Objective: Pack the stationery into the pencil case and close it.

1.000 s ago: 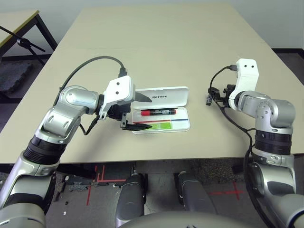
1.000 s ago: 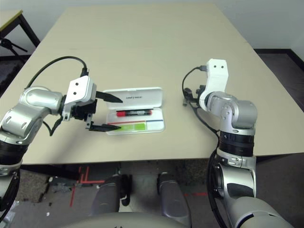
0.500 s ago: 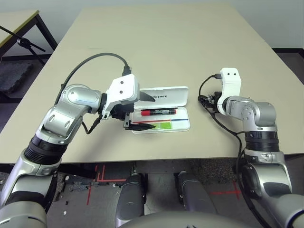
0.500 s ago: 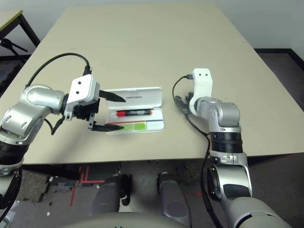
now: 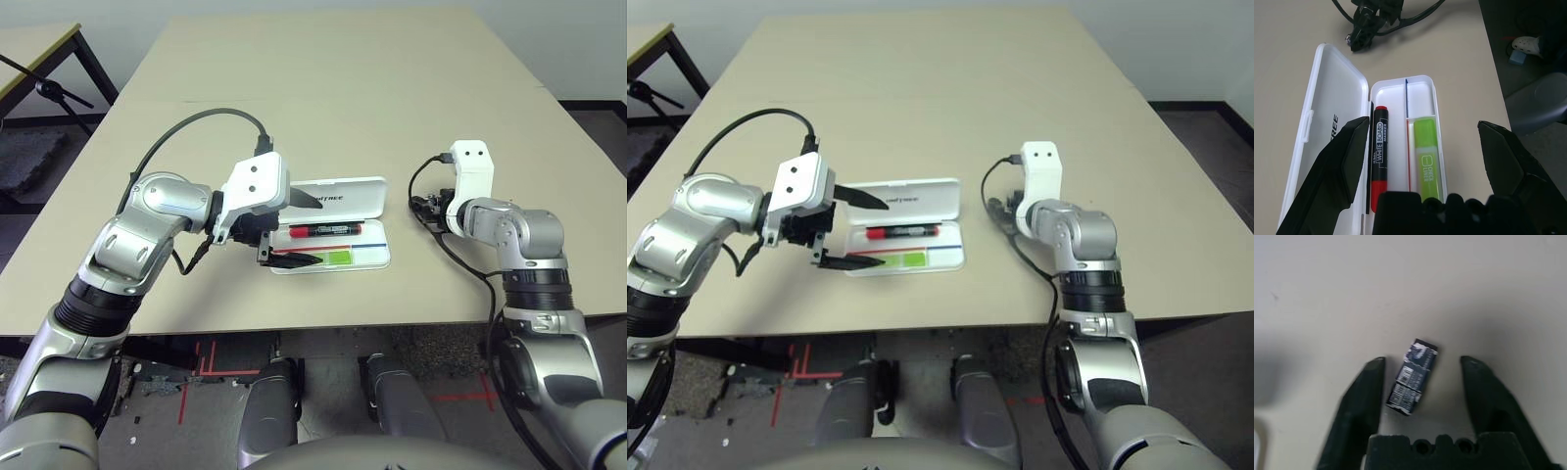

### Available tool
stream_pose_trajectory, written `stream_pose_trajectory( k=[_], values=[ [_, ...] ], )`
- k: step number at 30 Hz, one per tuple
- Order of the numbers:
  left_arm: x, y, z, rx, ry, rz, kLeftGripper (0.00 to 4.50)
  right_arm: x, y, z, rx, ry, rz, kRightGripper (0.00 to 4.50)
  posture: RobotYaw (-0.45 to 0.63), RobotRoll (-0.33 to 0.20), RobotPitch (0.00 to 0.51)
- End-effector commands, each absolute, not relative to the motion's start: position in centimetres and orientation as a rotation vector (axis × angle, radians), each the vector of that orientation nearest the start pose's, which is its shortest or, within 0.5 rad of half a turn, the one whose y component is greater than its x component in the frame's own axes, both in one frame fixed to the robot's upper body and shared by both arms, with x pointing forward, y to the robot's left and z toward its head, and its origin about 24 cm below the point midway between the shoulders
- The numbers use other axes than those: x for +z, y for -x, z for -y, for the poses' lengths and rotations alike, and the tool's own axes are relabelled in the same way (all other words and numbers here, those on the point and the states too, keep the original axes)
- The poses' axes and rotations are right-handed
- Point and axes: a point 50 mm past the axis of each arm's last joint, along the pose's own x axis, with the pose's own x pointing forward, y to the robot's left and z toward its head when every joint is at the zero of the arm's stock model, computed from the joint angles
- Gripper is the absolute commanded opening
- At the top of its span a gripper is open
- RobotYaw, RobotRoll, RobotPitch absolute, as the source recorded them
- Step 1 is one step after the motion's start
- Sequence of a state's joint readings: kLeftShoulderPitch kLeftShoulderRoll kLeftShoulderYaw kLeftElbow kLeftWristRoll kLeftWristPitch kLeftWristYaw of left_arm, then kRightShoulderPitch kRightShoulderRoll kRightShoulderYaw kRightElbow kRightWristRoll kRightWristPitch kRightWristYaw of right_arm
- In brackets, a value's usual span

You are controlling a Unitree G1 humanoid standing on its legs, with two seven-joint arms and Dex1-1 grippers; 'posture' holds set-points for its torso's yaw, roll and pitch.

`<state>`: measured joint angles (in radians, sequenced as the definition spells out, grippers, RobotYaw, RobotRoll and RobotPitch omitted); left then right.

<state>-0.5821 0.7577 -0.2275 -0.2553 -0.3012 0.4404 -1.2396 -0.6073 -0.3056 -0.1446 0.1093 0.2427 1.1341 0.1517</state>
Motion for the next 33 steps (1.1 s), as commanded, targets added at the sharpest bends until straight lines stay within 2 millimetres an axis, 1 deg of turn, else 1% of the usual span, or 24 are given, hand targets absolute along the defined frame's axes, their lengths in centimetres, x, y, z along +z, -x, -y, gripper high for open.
stream_pose_trajectory(
  k=[1,4,5,9,14,20,23,27,30,33],
  values=[
    [18.6,-27.2,-14.3,-1.449,-0.663,-0.14,4.5,9.9,-32.3,19.5,0.148,-0.058,-0.673,1.6,-0.11,0.0,0.113],
    [18.4,-27.2,-14.3,-1.451,-0.663,-0.14,4.5,10.1,-32.2,19.9,0.148,-0.048,-0.662,0.51,-0.11,0.0,0.112],
    [18.4,-27.3,-14.3,-1.452,-0.663,-0.14,4.5,10.3,-32.2,20.0,0.154,-0.042,-0.65,0.35,-0.11,0.0,0.112],
    [18.3,-27.3,-14.3,-1.457,-0.666,-0.138,4.5,10.9,-32.3,20.3,0.217,0.077,-0.586,0.35,-0.11,0.0,0.115],
    [18.3,-27.2,-14.5,-1.457,-0.668,-0.145,4.5,12.5,-32.3,21.4,0.386,0.187,-0.515,0.35,-0.11,0.0,0.118],
    [18.4,-27.1,-14.8,-1.456,-0.675,-0.157,4.5,13.9,-31.5,23.0,0.612,0.337,-0.509,0.35,-0.11,0.0,0.121],
    [18.5,-27.1,-14.9,-1.456,-0.678,-0.161,4.5,14.5,-31.1,23.4,0.703,0.391,-0.511,0.35,-0.11,0.0,0.125],
    [18.4,-27.2,-15.4,-1.439,-0.718,-0.192,4.5,15.8,-29.6,23.3,0.939,0.467,-0.496,0.35,-0.1,0.0,0.126],
    [18.4,-27.2,-15.7,-1.426,-0.743,-0.208,4.5,16.2,-29.0,23.0,1.04,0.483,-0.486,0.35,-0.1,0.0,0.126],
    [18.4,-27.2,-15.9,-1.419,-0.757,-0.221,4.5,16.7,-28.7,22.2,1.137,0.465,-0.437,0.35,-0.1,0.0,0.125]
  ],
)
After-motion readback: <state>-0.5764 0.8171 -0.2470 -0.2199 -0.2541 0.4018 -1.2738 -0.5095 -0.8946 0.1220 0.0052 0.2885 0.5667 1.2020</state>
